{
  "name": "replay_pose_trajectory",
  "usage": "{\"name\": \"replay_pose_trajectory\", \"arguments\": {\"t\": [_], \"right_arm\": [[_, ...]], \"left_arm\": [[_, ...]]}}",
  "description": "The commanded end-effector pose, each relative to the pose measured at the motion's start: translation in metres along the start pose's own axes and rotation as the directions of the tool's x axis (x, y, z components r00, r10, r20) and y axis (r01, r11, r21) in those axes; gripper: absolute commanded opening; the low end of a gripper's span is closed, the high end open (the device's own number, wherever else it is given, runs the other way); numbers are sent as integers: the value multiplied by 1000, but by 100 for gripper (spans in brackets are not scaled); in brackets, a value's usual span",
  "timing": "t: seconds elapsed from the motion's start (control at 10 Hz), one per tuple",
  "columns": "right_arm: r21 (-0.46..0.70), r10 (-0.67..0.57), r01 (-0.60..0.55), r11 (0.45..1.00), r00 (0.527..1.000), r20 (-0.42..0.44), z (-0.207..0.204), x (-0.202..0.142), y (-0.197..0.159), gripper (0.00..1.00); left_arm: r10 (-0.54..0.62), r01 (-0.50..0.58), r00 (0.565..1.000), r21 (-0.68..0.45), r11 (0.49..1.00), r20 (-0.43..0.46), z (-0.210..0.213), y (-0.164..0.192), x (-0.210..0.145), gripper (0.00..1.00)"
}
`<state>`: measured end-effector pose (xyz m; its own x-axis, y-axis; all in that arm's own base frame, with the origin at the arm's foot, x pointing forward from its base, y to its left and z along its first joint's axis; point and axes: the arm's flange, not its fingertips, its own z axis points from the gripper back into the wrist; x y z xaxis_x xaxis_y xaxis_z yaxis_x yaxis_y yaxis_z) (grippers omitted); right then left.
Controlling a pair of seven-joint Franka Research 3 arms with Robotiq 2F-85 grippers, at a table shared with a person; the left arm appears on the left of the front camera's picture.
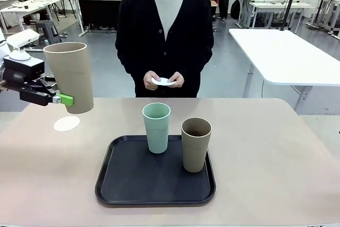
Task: Place coasters on the table and set cups on them.
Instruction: Pick up one Reusable plastic cup and place it on a coaster set by the human.
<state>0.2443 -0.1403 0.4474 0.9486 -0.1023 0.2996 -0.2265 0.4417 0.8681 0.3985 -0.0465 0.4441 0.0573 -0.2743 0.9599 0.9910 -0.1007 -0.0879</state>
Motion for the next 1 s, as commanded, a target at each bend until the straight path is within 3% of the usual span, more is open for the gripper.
{"name": "replay_pose_trajectory", "arguments": {"t": [0.0,0.4,0.6,0.9], "right_arm": [[8,7,-7,1000,1000,5,-1,2,0,100],[8,7,-7,1000,1000,5,-1,2,0,100],[8,7,-7,1000,1000,5,-1,2,0,100],[8,7,-7,1000,1000,5,-1,2,0,100]], "left_arm": [[9,-12,999,75,997,34,57,26,-24,81],[1,-21,994,188,982,107,138,55,-59,81],[-31,10,997,274,962,74,149,64,-86,81],[-56,17,994,376,926,92,159,84,-108,81]]}}
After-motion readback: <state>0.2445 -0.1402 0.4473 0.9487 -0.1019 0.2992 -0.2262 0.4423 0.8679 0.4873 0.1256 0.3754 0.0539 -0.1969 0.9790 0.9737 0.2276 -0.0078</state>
